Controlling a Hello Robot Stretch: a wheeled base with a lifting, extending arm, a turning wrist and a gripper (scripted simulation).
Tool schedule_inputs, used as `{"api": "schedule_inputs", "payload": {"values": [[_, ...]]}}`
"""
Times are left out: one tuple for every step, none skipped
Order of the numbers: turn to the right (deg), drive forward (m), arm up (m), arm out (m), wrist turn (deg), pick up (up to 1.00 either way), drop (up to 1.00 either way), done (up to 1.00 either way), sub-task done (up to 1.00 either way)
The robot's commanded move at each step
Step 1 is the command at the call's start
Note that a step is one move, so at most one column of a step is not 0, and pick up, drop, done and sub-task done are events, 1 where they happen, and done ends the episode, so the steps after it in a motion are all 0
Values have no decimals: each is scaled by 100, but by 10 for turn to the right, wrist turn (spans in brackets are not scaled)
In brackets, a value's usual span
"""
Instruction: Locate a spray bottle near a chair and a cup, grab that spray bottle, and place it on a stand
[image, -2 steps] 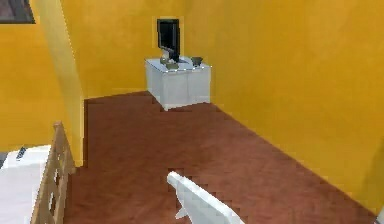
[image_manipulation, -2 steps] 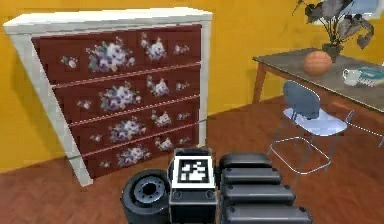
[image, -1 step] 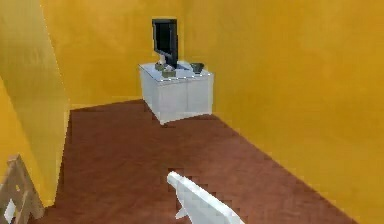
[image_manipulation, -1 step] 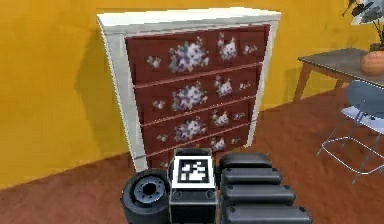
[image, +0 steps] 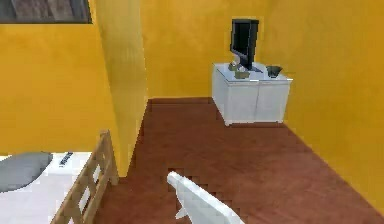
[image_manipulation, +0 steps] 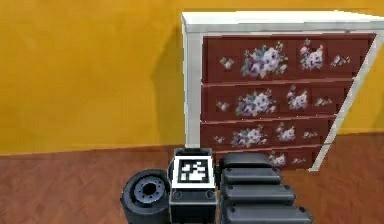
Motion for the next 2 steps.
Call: {"api": "schedule_inputs", "payload": {"values": [[0, 100, 0, 0, 0, 0, 0, 0, 0], [-30, 0, 0, 0, 0, 0, 0, 0, 0]]}}
